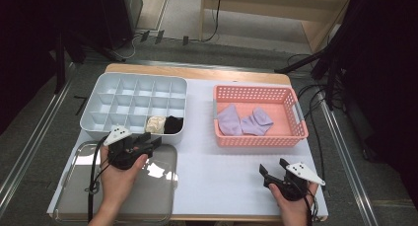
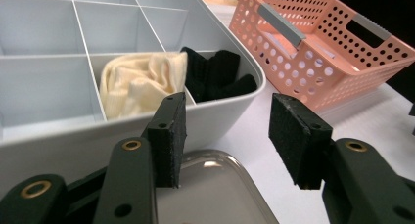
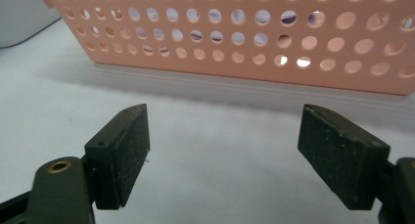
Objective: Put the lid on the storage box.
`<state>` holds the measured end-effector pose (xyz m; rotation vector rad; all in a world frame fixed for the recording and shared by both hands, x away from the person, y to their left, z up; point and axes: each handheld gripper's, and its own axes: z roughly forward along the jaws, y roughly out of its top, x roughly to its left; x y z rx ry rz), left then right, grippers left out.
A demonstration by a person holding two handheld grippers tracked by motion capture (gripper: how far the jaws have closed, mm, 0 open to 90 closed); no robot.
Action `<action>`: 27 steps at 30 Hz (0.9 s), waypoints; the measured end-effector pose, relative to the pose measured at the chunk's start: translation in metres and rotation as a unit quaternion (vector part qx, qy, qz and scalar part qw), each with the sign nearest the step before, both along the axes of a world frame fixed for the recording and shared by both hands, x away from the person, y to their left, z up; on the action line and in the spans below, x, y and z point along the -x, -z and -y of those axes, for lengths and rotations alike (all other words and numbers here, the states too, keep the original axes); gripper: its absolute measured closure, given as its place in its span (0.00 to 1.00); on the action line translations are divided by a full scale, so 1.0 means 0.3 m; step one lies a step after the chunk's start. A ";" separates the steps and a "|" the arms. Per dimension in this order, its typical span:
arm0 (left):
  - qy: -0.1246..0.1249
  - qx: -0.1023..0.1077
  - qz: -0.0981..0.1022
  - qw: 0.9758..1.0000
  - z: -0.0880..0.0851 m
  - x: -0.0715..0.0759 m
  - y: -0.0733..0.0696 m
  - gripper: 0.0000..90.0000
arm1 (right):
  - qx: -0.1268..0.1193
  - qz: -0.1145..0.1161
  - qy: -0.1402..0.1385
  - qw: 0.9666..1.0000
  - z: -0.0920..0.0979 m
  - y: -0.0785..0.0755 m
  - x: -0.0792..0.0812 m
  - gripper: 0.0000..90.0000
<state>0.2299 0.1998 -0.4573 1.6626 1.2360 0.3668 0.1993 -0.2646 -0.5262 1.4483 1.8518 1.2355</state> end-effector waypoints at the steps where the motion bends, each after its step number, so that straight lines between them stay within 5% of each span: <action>1: 0.000 -0.001 0.002 1.000 0.001 0.008 0.007 0.53 | -0.002 -0.001 0.002 1.000 -0.001 -0.001 0.001 0.22; 14: 0.010 -0.017 0.003 1.000 0.003 0.076 0.101 0.34 | 0.001 0.007 -0.002 1.000 -0.017 -0.004 0.004 0.22; 18: 0.032 0.016 -0.008 0.999 -0.019 0.080 0.118 0.22 | 0.000 0.005 -0.003 1.000 -0.029 -0.006 0.006 0.22; 20: 0.045 0.006 -0.006 0.999 -0.019 0.081 0.129 0.17 | 0.003 0.011 -0.006 1.000 -0.036 -0.008 0.006 0.22; 27: 0.029 -0.020 -0.014 0.999 -0.001 0.075 0.166 0.17 | -0.001 0.020 -0.018 1.000 -0.084 -0.035 0.019 0.21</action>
